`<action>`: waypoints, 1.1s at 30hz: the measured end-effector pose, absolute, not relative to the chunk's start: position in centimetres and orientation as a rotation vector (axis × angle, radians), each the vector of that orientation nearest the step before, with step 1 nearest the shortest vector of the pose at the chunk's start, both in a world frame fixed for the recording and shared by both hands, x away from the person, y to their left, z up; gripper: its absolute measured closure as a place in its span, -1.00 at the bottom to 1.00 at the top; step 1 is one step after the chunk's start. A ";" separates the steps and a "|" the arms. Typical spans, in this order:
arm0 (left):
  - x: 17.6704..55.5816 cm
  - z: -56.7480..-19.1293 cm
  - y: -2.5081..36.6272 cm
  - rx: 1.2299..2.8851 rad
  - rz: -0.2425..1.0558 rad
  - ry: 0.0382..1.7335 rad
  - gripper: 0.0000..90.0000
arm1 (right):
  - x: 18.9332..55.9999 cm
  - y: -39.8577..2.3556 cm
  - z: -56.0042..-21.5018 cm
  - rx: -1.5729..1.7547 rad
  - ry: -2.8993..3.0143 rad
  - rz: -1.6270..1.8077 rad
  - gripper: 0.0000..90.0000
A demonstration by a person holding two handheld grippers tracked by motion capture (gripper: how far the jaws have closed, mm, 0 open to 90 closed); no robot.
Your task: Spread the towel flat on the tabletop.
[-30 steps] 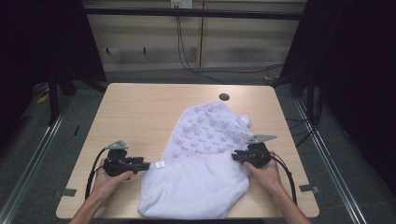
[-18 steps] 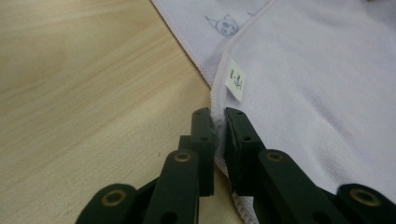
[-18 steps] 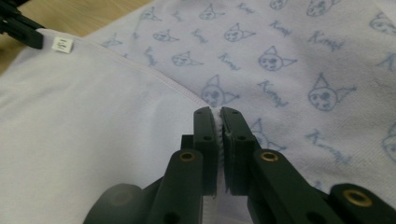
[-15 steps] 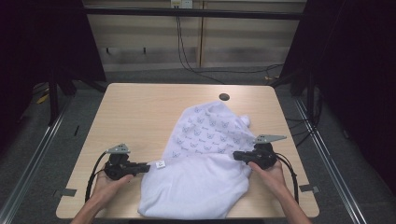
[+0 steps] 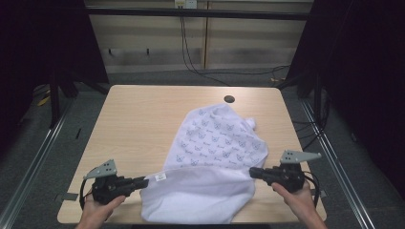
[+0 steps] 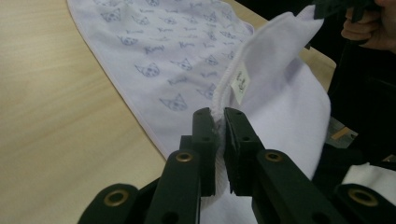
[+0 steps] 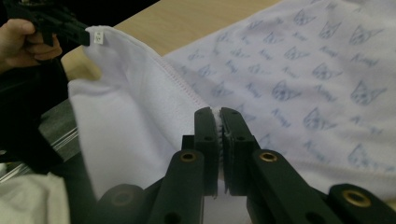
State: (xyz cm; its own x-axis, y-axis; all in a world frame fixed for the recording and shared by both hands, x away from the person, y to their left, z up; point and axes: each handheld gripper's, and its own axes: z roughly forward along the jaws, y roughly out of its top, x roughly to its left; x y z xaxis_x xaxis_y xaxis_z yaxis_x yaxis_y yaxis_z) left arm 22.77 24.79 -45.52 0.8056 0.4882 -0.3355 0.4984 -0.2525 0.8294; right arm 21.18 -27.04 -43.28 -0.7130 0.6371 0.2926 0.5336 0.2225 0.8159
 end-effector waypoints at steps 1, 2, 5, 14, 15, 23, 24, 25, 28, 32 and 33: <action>22.1 -45.4 24.9 1.889 -0.021 0.739 0.86 | 20.4 -27.2 -43.5 1.146 2.384 1.515 0.92; 21.5 -45.3 25.0 1.893 -0.026 0.732 0.86 | 19.6 -27.3 -43.7 1.158 2.392 1.516 0.92; 19.5 -45.1 24.9 1.896 -0.026 0.670 0.86 | 17.3 -28.3 -44.5 1.198 2.380 1.539 0.92; 15.5 -44.6 25.2 1.924 -0.120 0.554 0.84 | 11.0 -29.2 -44.1 1.146 2.443 1.509 0.85; 15.3 -44.6 25.3 1.926 -0.122 0.544 0.83 | 10.5 -29.4 -43.8 1.137 2.438 1.482 0.82; 15.1 -44.6 25.3 1.937 -0.178 0.513 0.49 | 11.6 -30.3 -43.8 1.175 2.371 1.566 0.65; 15.5 -44.6 25.4 1.942 -0.165 0.530 0.51 | 12.1 -30.0 -44.0 1.176 2.374 1.554 0.65; 15.9 -44.5 25.3 1.934 -0.159 0.545 0.50 | 12.6 -29.5 -44.3 1.180 2.382 1.520 0.61; 18.3 -44.5 24.6 1.950 -0.117 0.598 0.48 | 14.8 -27.9 -45.3 1.166 2.417 1.477 0.57; 23.2 -45.3 22.7 2.008 -0.087 0.643 0.50 | 18.6 -24.9 -46.1 1.095 2.480 1.430 0.46; 24.6 -45.7 22.0 2.022 -0.082 0.655 0.52 | 19.5 -24.1 -46.3 1.086 2.500 1.401 0.43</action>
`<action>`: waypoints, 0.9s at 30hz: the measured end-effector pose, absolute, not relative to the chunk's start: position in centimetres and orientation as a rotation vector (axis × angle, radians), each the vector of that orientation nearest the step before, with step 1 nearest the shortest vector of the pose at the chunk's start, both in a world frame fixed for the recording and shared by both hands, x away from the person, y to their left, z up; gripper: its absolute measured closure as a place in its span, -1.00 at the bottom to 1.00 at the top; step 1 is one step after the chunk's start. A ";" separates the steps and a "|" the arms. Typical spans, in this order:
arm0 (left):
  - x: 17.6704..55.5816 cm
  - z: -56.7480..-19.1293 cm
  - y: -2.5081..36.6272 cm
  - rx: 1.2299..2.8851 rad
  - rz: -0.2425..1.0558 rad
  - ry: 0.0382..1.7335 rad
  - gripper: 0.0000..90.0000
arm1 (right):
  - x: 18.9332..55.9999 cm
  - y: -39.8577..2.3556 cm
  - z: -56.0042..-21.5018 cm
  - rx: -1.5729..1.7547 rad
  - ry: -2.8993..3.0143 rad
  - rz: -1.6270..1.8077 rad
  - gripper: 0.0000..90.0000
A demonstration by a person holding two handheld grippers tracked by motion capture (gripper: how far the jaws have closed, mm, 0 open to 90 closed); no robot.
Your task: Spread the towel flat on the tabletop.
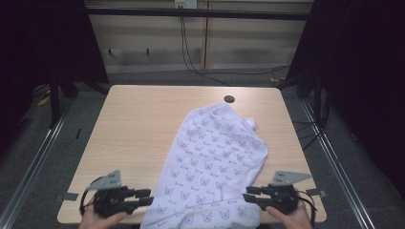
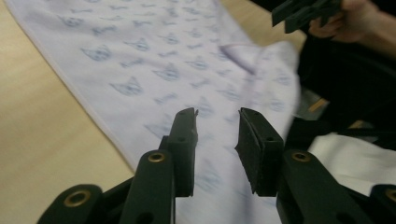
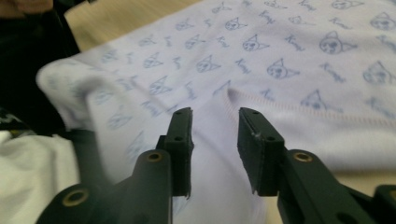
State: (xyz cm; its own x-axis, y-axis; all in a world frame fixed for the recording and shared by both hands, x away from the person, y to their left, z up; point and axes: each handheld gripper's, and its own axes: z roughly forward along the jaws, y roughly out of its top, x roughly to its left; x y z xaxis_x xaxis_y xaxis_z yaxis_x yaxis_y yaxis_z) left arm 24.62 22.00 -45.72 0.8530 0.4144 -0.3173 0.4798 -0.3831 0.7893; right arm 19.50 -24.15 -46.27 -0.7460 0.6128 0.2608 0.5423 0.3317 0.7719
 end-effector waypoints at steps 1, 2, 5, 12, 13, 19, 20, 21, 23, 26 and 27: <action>26.2 -46.2 21.4 2.026 -0.084 0.689 0.54 | 20.4 -23.5 -46.5 1.079 2.528 1.380 0.43; 27.6 -46.8 20.8 2.020 -0.075 0.715 0.55 | 21.3 -22.9 -46.7 1.065 2.552 1.357 0.40; 31.1 -48.4 18.6 2.072 -0.082 0.744 0.49 | 23.3 -21.5 -47.5 1.060 2.597 1.260 0.33; 33.1 -50.5 15.9 2.135 -0.068 0.749 0.53 | 24.5 -20.8 -49.2 1.089 2.662 1.278 0.36; 33.2 -50.5 16.1 2.142 -0.066 0.752 0.61 | 24.4 -20.6 -49.4 1.073 2.683 1.285 0.44; 32.2 -50.5 17.0 2.166 0.003 0.739 0.86 | 22.9 -21.7 -48.0 1.041 2.679 1.366 0.98; 31.9 -50.4 17.3 2.175 0.012 0.736 0.86 | 22.5 -22.3 -47.8 1.053 2.670 1.380 0.98; 31.6 -50.4 17.7 2.169 0.007 0.747 0.86 | 21.9 -22.9 -47.6 1.062 2.653 1.386 0.98; 30.9 -50.4 18.5 2.163 0.027 0.772 0.86 | 20.6 -24.0 -47.5 1.098 2.629 1.385 0.98; 29.6 -50.1 19.6 2.183 0.025 0.783 0.85 | 18.4 -25.4 -47.3 1.137 2.594 1.356 0.97; 29.1 -50.1 20.0 2.180 0.021 0.789 0.84 | 17.7 -25.8 -47.2 1.152 2.578 1.356 0.97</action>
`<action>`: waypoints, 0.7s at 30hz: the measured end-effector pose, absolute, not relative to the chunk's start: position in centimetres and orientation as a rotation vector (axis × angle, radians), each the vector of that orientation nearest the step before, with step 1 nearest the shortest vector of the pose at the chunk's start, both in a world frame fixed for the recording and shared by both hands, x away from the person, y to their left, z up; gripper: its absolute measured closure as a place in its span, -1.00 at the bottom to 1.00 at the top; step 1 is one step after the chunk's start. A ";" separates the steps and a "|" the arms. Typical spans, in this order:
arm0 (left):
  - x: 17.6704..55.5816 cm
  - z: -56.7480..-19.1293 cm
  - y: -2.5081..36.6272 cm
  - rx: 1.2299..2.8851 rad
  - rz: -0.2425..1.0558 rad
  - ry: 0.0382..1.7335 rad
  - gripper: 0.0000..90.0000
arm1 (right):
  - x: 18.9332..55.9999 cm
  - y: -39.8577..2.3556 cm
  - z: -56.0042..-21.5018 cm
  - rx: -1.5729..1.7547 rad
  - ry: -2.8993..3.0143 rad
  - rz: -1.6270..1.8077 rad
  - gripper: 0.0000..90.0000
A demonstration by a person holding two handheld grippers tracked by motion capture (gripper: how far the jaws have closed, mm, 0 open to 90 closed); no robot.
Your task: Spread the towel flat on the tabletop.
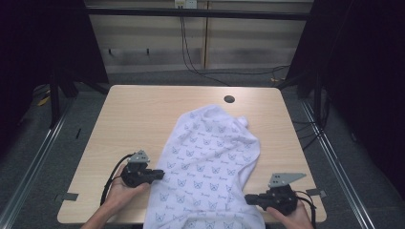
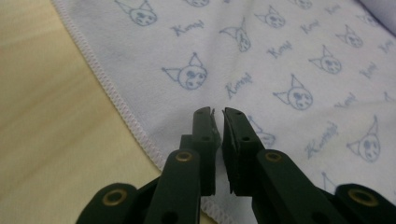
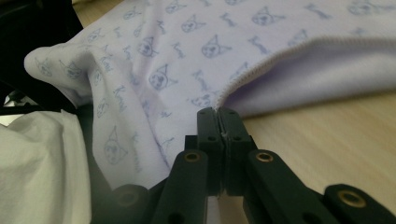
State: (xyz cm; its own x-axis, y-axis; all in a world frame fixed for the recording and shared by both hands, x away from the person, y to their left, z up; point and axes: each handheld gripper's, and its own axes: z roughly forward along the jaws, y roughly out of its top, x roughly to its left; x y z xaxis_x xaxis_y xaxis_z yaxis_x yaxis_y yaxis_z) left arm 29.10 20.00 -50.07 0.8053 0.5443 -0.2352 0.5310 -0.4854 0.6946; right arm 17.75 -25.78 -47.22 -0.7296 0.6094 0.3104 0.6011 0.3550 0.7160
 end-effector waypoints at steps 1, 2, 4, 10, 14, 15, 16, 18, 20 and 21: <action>28.6 -50.1 20.4 2.174 0.007 0.795 0.82 | 17.1 -26.1 -47.1 1.162 2.566 1.348 0.97; 28.1 -50.0 20.7 2.179 0.001 0.796 0.80 | 16.6 -26.4 -46.9 1.163 2.560 1.342 0.97; 27.1 -49.8 21.1 2.188 -0.011 0.792 0.72 | 15.7 -26.9 -46.5 1.174 2.544 1.327 0.96; 25.8 -49.4 22.4 2.154 -0.006 0.797 0.69 | 15.3 -27.3 -46.4 1.188 2.537 1.261 0.50; 27.9 -48.9 22.5 2.084 0.051 0.856 0.70 | 17.6 -27.1 -46.7 1.195 2.509 1.258 0.38; 28.7 -48.8 22.4 2.074 0.054 0.866 0.70 | 18.6 -26.9 -46.9 1.194 2.501 1.245 0.38; 29.5 -48.9 22.2 2.067 0.064 0.873 0.70 | 19.6 -26.6 -47.1 1.189 2.502 1.241 0.39; 31.2 -49.0 21.6 2.065 0.083 0.880 0.68 | 21.9 -25.8 -47.4 1.157 2.514 1.226 0.42; 32.8 -49.3 21.1 2.040 0.066 0.909 0.65 | 24.3 -24.9 -47.7 1.140 2.502 1.194 0.46; 33.4 -49.4 20.7 2.044 0.074 0.917 0.65 | 25.5 -24.4 -47.8 1.133 2.499 1.188 0.48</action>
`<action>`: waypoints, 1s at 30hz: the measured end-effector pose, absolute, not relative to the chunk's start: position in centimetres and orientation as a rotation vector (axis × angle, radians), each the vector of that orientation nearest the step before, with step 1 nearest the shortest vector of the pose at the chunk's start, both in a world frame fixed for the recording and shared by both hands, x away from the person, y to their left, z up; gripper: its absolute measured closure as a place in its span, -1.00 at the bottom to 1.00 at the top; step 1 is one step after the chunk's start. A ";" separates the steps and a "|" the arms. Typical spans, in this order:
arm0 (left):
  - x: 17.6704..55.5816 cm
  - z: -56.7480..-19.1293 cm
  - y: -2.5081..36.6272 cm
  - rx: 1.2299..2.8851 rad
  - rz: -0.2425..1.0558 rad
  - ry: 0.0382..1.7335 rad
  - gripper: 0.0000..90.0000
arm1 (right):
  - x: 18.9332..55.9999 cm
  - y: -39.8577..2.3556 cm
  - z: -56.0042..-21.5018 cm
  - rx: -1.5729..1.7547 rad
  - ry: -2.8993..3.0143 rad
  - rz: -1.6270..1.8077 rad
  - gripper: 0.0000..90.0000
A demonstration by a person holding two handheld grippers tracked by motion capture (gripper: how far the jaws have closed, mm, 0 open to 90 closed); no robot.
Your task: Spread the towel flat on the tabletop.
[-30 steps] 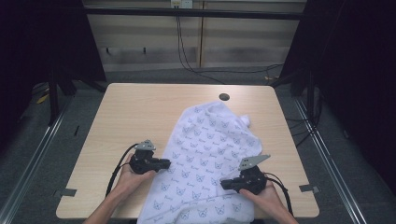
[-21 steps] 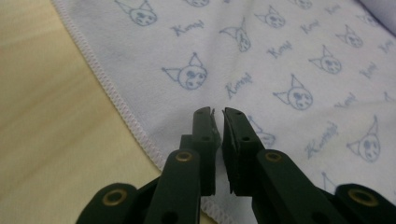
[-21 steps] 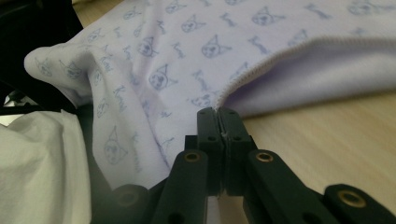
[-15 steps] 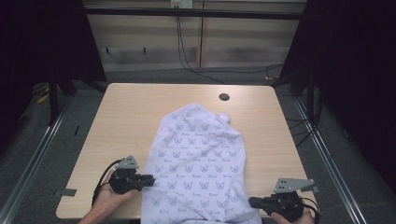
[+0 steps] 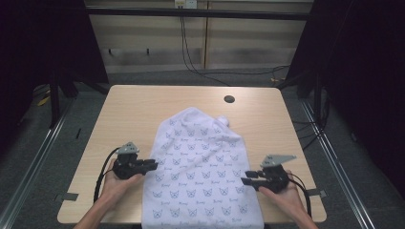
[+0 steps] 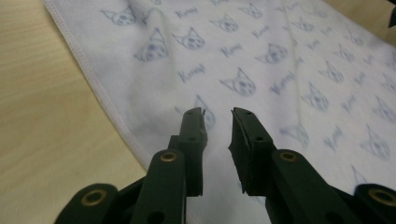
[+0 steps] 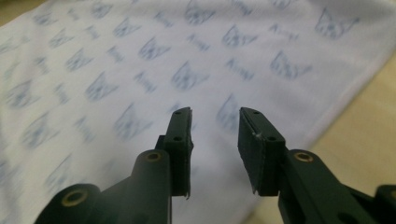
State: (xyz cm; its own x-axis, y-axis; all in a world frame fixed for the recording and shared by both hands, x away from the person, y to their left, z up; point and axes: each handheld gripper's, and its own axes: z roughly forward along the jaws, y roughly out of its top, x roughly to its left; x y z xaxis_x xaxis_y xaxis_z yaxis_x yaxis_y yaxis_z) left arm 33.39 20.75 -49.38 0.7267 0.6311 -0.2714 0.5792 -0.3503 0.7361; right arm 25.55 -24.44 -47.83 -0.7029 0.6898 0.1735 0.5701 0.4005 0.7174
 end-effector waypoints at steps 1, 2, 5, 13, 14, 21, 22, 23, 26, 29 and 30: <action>33.8 -49.6 20.4 2.056 0.096 0.918 0.64 | 26.7 -23.9 -48.0 1.132 2.483 1.171 0.49; 34.1 -49.8 20.1 2.079 0.116 0.916 0.63 | 27.9 -23.5 -48.1 1.142 2.478 1.155 0.51; 34.0 -50.5 20.0 2.105 0.107 0.896 0.62 | 30.6 -22.4 -49.0 1.162 2.461 1.131 0.46; 31.0 -50.0 20.6 2.182 0.099 0.833 0.92 | 30.5 -21.0 -50.2 1.085 2.452 1.024 0.36; 30.7 -50.0 20.6 2.188 0.098 0.827 0.93 | 30.3 -21.1 -50.0 1.083 2.465 1.012 0.56; 29.3 -50.1 20.1 2.176 0.012 0.772 0.81 | 27.5 -22.5 -49.5 1.119 2.533 1.001 0.92; 29.2 -50.1 19.9 2.175 0.002 0.763 0.78 | 26.8 -22.8 -49.4 1.131 2.539 0.998 0.92; 29.1 -50.1 19.8 2.177 -0.011 0.752 0.77 | 26.0 -23.2 -49.4 1.139 2.546 1.004 0.92; 28.4 -50.1 19.2 2.183 -0.063 0.715 0.72 | 23.5 -24.2 -49.3 1.163 2.560 1.023 0.92; 27.3 -50.0 18.6 2.203 -0.089 0.692 0.68 | 21.3 -25.0 -49.1 1.178 2.589 1.034 0.85; 26.9 -49.9 18.5 2.212 -0.111 0.683 0.67 | 20.8 -25.3 -49.1 1.182 2.602 1.053 0.80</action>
